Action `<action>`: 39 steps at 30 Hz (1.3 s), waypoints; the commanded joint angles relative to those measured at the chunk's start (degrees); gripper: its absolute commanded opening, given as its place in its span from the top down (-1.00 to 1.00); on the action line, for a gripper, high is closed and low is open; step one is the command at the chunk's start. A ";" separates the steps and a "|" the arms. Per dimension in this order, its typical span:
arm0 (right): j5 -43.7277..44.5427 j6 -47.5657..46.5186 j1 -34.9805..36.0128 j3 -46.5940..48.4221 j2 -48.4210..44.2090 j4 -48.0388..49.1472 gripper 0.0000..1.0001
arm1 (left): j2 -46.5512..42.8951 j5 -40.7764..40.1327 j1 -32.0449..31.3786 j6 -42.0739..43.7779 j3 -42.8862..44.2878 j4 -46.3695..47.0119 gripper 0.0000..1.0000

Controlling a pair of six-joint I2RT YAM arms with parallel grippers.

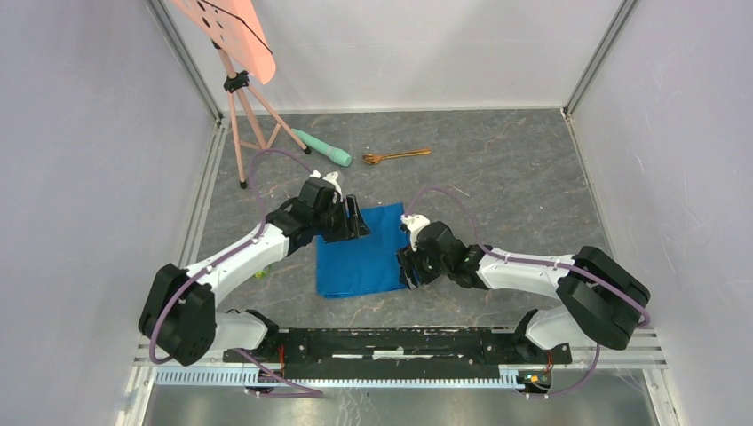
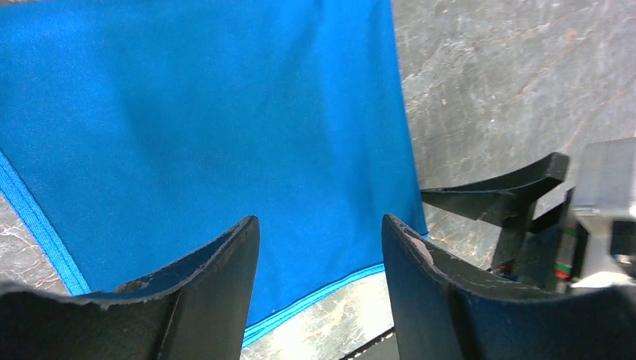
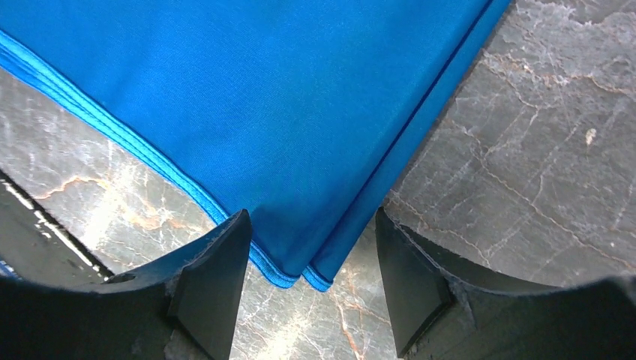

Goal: Fold the napkin into a case and place the utensils inside
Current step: Smooth out the upper triangle-folded napkin at the center of the board.

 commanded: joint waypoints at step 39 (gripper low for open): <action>9.52 -1.64 -0.35 -4.53 -8.25 -4.73 0.81 | 1.83 -2.62 10.79 -5.12 -3.49 9.83 -0.35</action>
